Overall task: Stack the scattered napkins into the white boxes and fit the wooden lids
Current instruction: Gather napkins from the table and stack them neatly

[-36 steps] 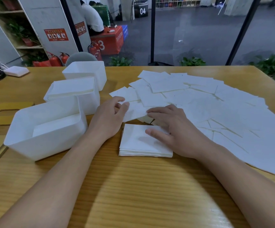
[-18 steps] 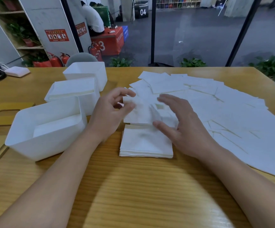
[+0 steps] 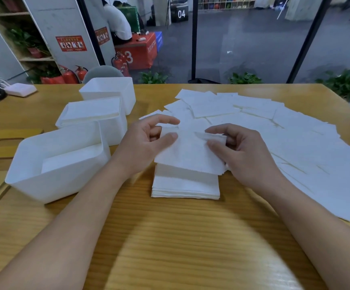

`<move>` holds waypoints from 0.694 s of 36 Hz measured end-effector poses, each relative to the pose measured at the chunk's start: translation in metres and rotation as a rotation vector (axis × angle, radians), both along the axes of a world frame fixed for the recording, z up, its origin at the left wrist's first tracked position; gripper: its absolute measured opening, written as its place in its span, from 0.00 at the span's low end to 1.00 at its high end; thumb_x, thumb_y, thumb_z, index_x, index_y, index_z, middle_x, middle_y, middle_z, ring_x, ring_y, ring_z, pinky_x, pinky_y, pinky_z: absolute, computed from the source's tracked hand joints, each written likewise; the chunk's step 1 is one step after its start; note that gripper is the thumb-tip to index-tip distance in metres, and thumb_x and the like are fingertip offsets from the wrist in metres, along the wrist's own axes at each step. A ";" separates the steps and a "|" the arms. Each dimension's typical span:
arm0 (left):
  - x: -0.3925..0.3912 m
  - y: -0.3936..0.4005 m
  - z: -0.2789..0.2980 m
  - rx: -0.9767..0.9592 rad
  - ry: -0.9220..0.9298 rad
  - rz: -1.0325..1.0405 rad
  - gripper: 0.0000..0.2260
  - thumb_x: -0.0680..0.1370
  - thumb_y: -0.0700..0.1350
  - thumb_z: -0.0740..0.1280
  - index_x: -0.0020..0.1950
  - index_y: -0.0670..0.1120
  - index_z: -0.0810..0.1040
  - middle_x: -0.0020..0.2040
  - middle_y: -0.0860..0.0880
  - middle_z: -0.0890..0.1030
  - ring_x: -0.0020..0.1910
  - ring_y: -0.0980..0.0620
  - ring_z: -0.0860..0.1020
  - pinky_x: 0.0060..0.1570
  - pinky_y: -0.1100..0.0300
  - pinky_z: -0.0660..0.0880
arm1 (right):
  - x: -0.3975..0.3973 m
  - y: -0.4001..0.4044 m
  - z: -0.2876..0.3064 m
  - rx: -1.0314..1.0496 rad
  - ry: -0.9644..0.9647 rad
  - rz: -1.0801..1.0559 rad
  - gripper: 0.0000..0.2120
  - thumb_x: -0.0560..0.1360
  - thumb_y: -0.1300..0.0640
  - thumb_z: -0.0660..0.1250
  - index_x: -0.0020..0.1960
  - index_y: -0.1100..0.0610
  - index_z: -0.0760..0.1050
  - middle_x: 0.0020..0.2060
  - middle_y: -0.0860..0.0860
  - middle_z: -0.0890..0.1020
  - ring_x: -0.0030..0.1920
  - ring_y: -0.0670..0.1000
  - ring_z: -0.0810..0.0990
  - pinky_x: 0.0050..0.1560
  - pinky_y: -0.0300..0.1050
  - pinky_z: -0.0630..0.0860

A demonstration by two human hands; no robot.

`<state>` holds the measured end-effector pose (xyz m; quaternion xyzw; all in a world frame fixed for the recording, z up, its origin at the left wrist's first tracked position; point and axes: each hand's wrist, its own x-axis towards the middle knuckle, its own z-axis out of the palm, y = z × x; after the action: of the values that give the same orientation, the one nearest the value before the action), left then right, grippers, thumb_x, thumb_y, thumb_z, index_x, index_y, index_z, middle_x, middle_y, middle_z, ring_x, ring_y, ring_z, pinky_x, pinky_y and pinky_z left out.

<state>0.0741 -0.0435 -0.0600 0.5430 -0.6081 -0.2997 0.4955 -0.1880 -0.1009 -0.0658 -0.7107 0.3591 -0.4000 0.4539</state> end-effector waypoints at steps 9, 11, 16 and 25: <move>0.008 0.009 0.010 0.272 -0.258 -0.055 0.16 0.82 0.39 0.72 0.63 0.58 0.84 0.28 0.51 0.65 0.29 0.51 0.62 0.31 0.64 0.63 | -0.003 -0.004 -0.013 -0.075 0.349 0.039 0.09 0.80 0.51 0.74 0.59 0.44 0.81 0.29 0.44 0.77 0.31 0.44 0.75 0.37 0.36 0.72; 0.007 0.010 0.011 0.305 -0.289 -0.071 0.18 0.81 0.39 0.71 0.64 0.59 0.83 0.29 0.51 0.65 0.30 0.50 0.62 0.32 0.65 0.64 | -0.001 -0.003 -0.013 -0.092 0.379 0.044 0.09 0.80 0.51 0.75 0.59 0.44 0.80 0.30 0.44 0.78 0.31 0.44 0.74 0.35 0.33 0.70; 0.006 0.010 0.009 0.359 -0.335 -0.101 0.21 0.80 0.41 0.72 0.68 0.62 0.80 0.30 0.47 0.68 0.31 0.49 0.65 0.38 0.55 0.62 | -0.002 -0.003 -0.010 -0.093 0.401 0.053 0.11 0.79 0.52 0.75 0.59 0.43 0.80 0.31 0.45 0.79 0.30 0.44 0.74 0.34 0.35 0.70; 0.012 -0.001 -0.006 0.202 -0.454 0.144 0.03 0.80 0.54 0.74 0.51 0.57 0.85 0.33 0.53 0.79 0.33 0.55 0.76 0.42 0.56 0.76 | -0.004 -0.005 -0.010 -0.396 0.529 -0.011 0.12 0.78 0.39 0.73 0.60 0.40 0.83 0.54 0.38 0.78 0.57 0.38 0.74 0.54 0.32 0.69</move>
<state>0.0862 -0.0449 -0.0656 0.6851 -0.6305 -0.1932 0.3095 -0.1918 -0.1057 -0.0762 -0.8625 0.3834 -0.2662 0.1958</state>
